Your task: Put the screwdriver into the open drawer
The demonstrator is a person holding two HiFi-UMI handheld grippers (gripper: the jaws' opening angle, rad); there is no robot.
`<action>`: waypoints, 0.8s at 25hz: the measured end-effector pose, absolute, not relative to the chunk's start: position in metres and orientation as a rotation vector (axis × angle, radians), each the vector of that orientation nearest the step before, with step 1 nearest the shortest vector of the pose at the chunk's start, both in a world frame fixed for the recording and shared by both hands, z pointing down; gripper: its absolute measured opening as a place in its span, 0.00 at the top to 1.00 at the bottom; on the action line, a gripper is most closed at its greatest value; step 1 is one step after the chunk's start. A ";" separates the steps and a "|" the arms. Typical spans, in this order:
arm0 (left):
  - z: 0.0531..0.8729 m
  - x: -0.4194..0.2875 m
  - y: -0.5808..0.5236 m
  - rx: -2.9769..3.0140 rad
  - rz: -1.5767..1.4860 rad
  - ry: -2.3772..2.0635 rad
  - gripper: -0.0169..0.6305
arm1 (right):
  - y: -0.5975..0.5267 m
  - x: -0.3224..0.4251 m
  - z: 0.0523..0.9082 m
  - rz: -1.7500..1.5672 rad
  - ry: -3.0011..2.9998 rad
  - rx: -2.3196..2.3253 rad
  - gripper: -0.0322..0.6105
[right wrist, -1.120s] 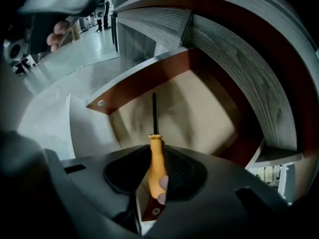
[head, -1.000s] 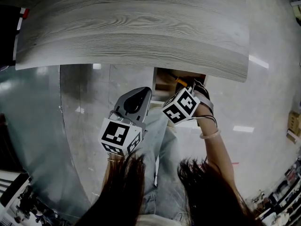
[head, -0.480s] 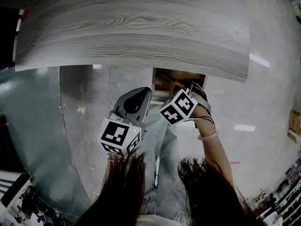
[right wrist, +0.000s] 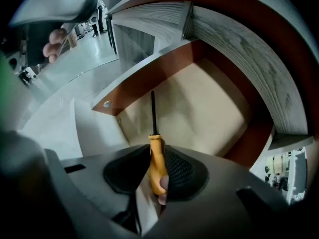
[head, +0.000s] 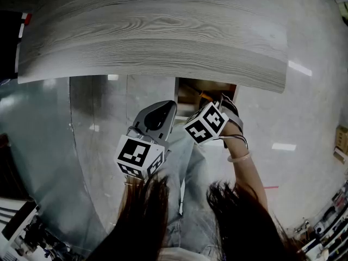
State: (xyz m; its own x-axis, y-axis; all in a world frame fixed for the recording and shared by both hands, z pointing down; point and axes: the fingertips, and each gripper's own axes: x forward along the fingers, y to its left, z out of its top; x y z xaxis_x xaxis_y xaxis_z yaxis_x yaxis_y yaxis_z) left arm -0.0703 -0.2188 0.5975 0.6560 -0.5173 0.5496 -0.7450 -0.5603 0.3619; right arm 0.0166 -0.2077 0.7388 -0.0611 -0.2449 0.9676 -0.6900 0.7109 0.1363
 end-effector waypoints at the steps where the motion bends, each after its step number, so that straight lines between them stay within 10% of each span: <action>1: 0.598 -0.070 -0.219 2.300 0.520 -0.973 0.94 | -0.208 0.017 0.739 0.428 -1.634 0.776 0.79; 20: 0.592 -0.056 -0.198 2.319 0.540 -0.962 0.94 | -0.192 0.023 0.710 0.468 -1.714 0.927 0.79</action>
